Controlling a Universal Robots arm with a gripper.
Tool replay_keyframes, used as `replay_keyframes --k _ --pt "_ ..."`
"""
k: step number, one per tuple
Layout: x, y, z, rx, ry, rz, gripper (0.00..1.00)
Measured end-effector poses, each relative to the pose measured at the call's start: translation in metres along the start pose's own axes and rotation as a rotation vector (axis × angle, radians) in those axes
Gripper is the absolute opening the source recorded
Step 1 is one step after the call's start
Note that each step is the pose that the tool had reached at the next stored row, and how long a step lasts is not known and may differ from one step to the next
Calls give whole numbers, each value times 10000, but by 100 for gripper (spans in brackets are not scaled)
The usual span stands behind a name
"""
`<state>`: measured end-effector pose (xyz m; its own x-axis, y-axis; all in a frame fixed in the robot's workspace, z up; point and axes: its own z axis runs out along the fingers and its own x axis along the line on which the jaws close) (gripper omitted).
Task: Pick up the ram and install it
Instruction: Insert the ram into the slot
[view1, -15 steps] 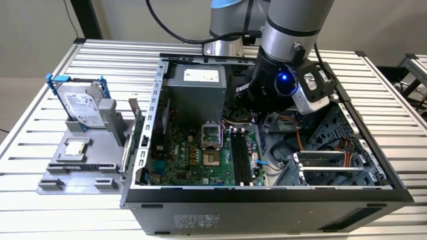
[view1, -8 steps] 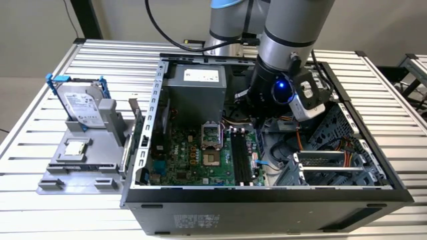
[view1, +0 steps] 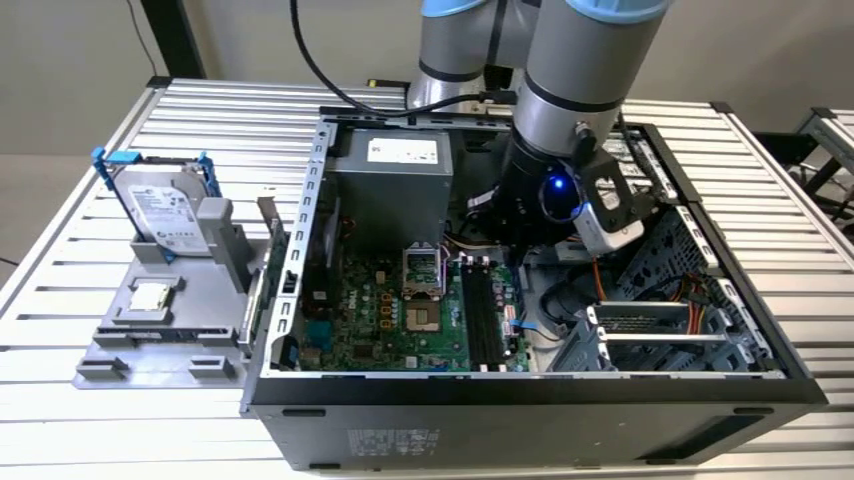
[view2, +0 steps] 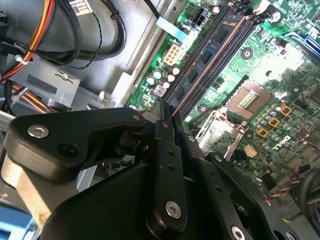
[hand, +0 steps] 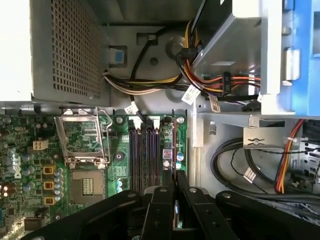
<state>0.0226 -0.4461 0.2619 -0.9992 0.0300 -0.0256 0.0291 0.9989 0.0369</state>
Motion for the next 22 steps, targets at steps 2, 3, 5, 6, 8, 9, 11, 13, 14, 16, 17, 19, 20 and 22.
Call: replay_keyframes --k 2,3,5,6,8,9,11,13,14,16,17,19,20,22 --pt "0 -6 26 26 0 -3 0" --pt "0 -12 40 33 0 -9 0" --pt "1 -30 68 37 0 -26 0" --pt "1 -38 83 36 1 -36 0" --pt "2 -47 110 38 3 -60 0" --pt "2 -52 122 39 5 -74 0" --pt "2 -59 139 43 31 -130 0" --pt "3 -61 152 49 61 -205 0" --pt "6 -62 159 59 68 -225 0" --pt "23 -66 177 80 75 -240 0" --pt "34 -69 187 86 75 -240 0" --pt "56 -75 205 101 75 -239 0" --pt "68 -78 214 107 75 -238 0" --pt "82 -84 230 128 75 -232 0"
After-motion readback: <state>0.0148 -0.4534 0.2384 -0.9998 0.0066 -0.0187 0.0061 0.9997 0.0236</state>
